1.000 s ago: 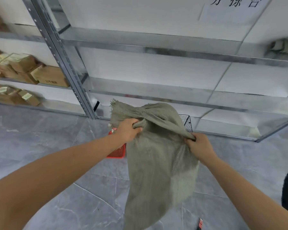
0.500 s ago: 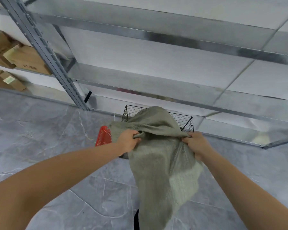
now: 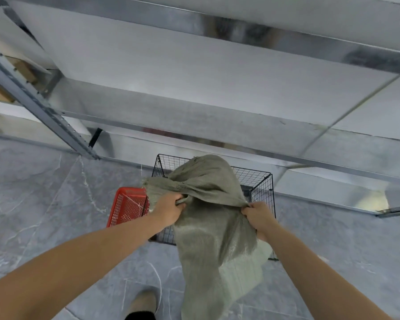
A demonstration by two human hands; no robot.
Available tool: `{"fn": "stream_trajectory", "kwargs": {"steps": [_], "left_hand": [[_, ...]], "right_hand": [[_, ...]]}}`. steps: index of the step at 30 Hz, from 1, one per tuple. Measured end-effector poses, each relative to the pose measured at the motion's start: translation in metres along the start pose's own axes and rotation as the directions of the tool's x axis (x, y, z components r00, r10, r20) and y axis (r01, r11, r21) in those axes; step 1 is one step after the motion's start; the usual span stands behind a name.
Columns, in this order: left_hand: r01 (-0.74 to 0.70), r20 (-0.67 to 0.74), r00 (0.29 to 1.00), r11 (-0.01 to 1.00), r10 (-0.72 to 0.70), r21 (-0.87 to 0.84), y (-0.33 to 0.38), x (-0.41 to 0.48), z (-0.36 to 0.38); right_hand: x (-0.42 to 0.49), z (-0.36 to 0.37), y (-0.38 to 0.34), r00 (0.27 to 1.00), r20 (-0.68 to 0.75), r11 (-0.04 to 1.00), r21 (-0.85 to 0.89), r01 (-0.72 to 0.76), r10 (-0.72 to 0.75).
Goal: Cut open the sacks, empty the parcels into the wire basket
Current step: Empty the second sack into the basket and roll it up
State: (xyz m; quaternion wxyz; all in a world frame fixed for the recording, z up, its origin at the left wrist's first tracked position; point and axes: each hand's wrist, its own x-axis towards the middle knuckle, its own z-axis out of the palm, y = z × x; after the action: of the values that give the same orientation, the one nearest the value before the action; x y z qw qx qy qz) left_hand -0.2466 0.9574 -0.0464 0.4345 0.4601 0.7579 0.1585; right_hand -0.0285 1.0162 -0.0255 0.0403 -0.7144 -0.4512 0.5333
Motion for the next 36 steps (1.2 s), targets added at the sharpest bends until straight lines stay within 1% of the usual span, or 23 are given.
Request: {"fn": "stream_trajectory", "kwargs": {"steps": [2, 4, 6, 7, 9, 10, 12, 13, 15, 16, 19, 21, 22, 23, 24, 26, 28, 29, 31, 33, 34, 35, 36], "left_hand": [[0.002, -0.052, 0.999, 1.0, -0.003, -0.014, -0.009, 0.023, 0.001], [0.014, -0.093, 0.996, 0.998, -0.019, -0.054, -0.016, 0.043, 0.001], [0.025, -0.109, 0.994, 0.997, -0.033, -0.074, -0.026, 0.064, 0.003], [0.036, -0.112, 0.993, 0.997, -0.044, -0.069, -0.032, 0.074, 0.003], [0.078, -0.125, 0.989, 0.996, -0.082, -0.032, -0.043, 0.093, 0.004], [0.097, -0.134, 0.986, 0.995, -0.095, 0.004, -0.047, 0.099, 0.004], [0.089, -0.138, 0.987, 0.993, -0.077, 0.084, -0.053, 0.106, 0.003], [0.057, -0.135, 0.99, 0.992, -0.042, 0.11, -0.056, 0.107, 0.003], [0.001, -0.123, 0.992, 0.99, 0.017, 0.142, -0.062, 0.107, 0.002], [-0.01, -0.113, 0.993, 0.988, 0.028, 0.157, -0.066, 0.107, 0.0], [-0.006, -0.085, 0.996, 0.99, 0.018, 0.139, -0.079, 0.107, -0.005], [-0.03, -0.08, 0.996, 0.992, 0.04, 0.12, -0.087, 0.105, -0.008], [-0.058, -0.088, 0.994, 0.991, 0.069, 0.119, -0.09, 0.105, -0.008], [-0.091, -0.104, 0.989, 0.987, 0.105, 0.13, -0.093, 0.104, -0.008], [-0.121, -0.129, 0.982, 0.981, 0.141, 0.152, -0.096, 0.103, -0.007], [-0.175, -0.19, 0.956, 0.956, 0.222, 0.236, -0.101, 0.098, -0.002], [-0.21, -0.226, 0.928, 0.916, 0.297, 0.34, -0.107, 0.091, 0.005], [-0.216, -0.232, 0.919, 0.899, 0.319, 0.38, -0.11, 0.087, 0.008], [-0.203, -0.241, 0.916, 0.887, 0.322, 0.414, -0.118, 0.077, 0.01], [-0.224, -0.241, 0.906, 0.878, 0.347, 0.422, -0.119, 0.064, 0.008], [-0.244, -0.239, 0.9, 0.876, 0.364, 0.416, -0.117, 0.056, 0.007], [-0.274, -0.216, 0.9, 0.878, 0.378, 0.393, -0.113, 0.047, 0.006], [-0.319, -0.17, 0.901, 0.875, 0.399, 0.365, -0.108, 0.037, 0.006]], "right_hand": [[0.018, 0.013, -0.008, 0.998, -0.055, 1.0, -0.016, 0.019, -0.02], [0.04, 0.028, -0.016, 0.994, -0.104, 0.998, 0.038, 0.045, -0.041], [0.057, 0.048, -0.026, 0.989, -0.119, 0.993, 0.064, 0.1, -0.092], [0.063, 0.058, -0.032, 0.988, -0.098, 0.987, 0.097, 0.126, -0.117], [0.071, 0.074, -0.042, 0.991, -0.004, 0.974, 0.184, 0.13, -0.131], [0.074, 0.078, -0.046, 0.988, 0.019, 0.974, 0.172, 0.15, -0.156], [0.074, 0.075, -0.048, 0.968, 0.004, 0.963, 0.099, 0.25, -0.252], [0.071, 0.069, -0.046, 0.952, -0.013, 0.952, 0.019, 0.306, -0.306], [0.065, 0.055, -0.03, 0.924, 0.03, 0.889, -0.261, 0.376, -0.382], [0.063, 0.05, -0.017, 0.924, 0.077, 0.847, -0.376, 0.375, -0.374], [0.054, 0.047, 0.026, 0.924, 0.267, 0.679, -0.627, 0.382, -0.273], [0.048, 0.059, 0.047, 0.923, 0.36, 0.513, -0.771, 0.378, -0.139], [0.046, 0.068, 0.057, 0.926, 0.359, 0.413, -0.83, 0.375, -0.118], [0.044, 0.078, 0.065, 0.926, 0.343, 0.343, -0.86, 0.378, -0.161], [0.045, 0.086, 0.073, 0.93, 0.296, 0.332, -0.873, 0.356, -0.219], [0.052, 0.095, 0.086, 0.927, 0.175, 0.396, -0.866, 0.306, -0.333], [0.057, 0.097, 0.089, 0.9, 0.118, 0.428, -0.849, 0.311, -0.419], [0.056, 0.097, 0.088, 0.889, 0.129, 0.407, -0.854, 0.324, -0.439], [0.049, 0.098, 0.081, 0.896, 0.182, 0.386, -0.854, 0.349, -0.406], [0.042, 0.094, 0.067, 0.889, 0.121, 0.483, -0.803, 0.349, -0.441], [0.038, 0.092, 0.057, 0.897, 0.046, 0.573, -0.755, 0.319, -0.439], [0.034, 0.087, 0.044, 0.916, -0.042, 0.702, -0.657, 0.275, -0.398], [0.032, 0.082, 0.031, 0.934, -0.127, 0.826, -0.517, 0.225, -0.335]]}}
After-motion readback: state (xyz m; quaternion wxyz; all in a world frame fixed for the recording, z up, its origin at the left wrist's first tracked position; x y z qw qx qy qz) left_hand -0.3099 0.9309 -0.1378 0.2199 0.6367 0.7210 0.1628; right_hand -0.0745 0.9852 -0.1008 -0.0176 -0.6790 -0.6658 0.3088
